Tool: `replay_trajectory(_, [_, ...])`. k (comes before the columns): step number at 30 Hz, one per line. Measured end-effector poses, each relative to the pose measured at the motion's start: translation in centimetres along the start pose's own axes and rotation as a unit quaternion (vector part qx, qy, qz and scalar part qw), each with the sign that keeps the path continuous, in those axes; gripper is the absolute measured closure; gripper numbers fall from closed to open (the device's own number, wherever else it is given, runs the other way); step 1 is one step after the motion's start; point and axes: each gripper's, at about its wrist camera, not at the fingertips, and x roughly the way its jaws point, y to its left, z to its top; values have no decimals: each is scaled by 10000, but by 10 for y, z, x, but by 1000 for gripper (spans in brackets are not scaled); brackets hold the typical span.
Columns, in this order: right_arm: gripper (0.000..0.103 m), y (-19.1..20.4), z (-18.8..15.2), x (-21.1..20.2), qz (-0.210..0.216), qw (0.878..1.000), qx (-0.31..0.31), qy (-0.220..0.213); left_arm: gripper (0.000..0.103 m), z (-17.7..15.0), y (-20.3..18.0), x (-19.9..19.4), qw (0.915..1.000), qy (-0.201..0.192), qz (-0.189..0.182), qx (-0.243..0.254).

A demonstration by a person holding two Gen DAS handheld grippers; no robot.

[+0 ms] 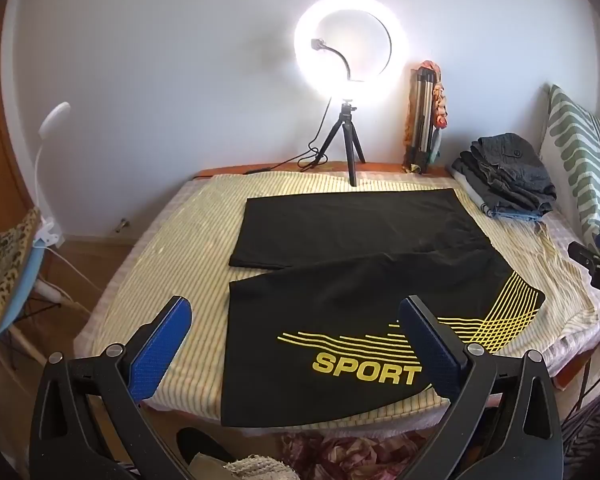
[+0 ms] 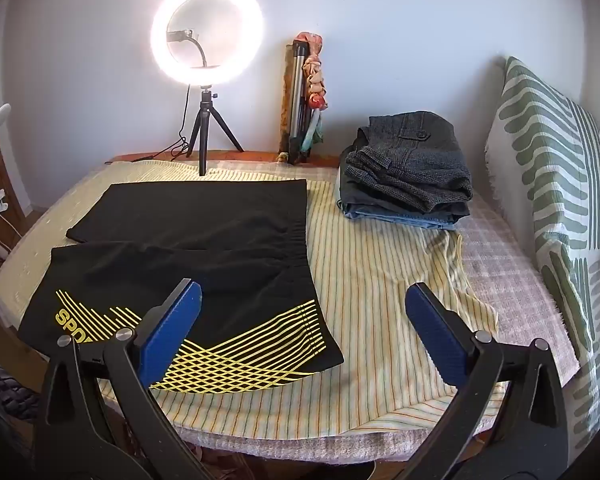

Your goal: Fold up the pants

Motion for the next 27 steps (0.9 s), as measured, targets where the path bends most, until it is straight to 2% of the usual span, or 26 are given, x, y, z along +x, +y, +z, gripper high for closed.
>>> replay_trajectory(3, [0, 1, 0, 0, 7, 10000, -5, -11, 0, 3, 1, 3, 10000, -25, -14, -14])
replay_trajectory(4, [0, 0, 0, 0, 11, 10000, 10, -6, 0, 4, -6, -5, 9998, -162, 119, 31])
replay_trajectory(9, [0, 1, 1, -1, 25, 10000, 26, -19, 0, 7, 2, -10, 9996, -260, 26, -86])
replay_trajectory(27, [0, 6, 3, -2, 96, 9999, 61, -34, 0, 7, 0, -11, 9995, -291, -4, -124])
